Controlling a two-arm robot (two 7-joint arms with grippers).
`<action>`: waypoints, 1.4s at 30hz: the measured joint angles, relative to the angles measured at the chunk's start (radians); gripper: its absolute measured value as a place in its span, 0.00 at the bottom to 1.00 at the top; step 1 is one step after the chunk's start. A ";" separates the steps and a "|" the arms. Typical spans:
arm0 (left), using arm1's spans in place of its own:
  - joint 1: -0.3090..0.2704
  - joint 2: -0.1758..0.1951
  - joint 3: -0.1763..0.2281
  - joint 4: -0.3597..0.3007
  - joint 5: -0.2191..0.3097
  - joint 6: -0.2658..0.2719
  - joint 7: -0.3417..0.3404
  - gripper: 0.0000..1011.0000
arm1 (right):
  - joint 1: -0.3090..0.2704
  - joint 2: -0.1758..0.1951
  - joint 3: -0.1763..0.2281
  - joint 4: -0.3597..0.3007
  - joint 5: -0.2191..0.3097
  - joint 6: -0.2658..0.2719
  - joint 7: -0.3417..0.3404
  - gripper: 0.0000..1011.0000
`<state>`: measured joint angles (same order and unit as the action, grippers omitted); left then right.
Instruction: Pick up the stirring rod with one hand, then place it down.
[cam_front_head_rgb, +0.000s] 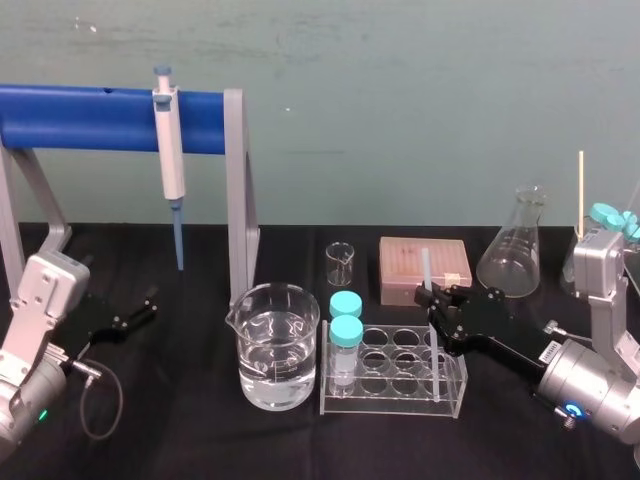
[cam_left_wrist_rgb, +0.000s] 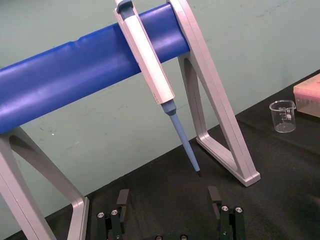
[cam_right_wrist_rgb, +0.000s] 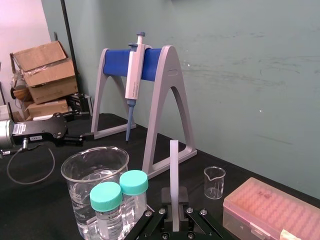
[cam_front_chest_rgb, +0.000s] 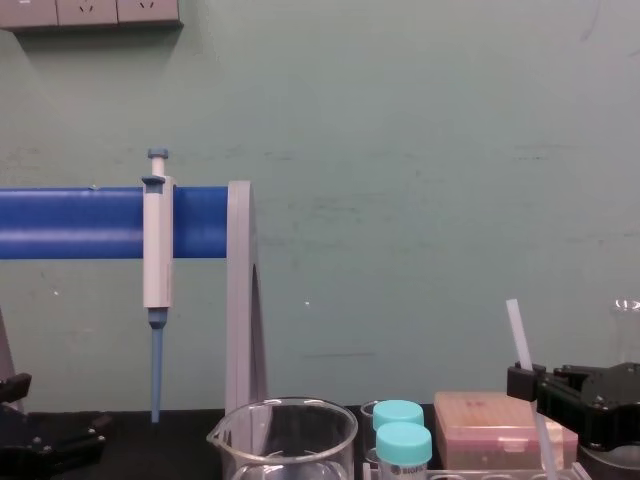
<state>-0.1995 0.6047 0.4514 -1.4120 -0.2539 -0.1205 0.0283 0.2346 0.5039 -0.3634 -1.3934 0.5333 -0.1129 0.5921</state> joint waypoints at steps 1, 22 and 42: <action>0.000 0.000 0.000 0.000 0.000 0.000 0.000 0.99 | 0.000 0.000 0.000 0.000 0.000 0.000 0.000 0.07; 0.000 0.000 0.000 0.000 0.000 0.000 0.000 0.99 | 0.000 0.001 0.001 -0.001 0.003 -0.001 0.001 0.42; 0.000 0.000 0.000 0.000 0.000 0.000 0.000 0.99 | -0.030 -0.042 0.098 -0.030 -0.053 -0.006 -0.234 0.99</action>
<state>-0.1996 0.6047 0.4514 -1.4120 -0.2539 -0.1205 0.0283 0.2045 0.4623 -0.2652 -1.4233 0.4802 -0.1191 0.3584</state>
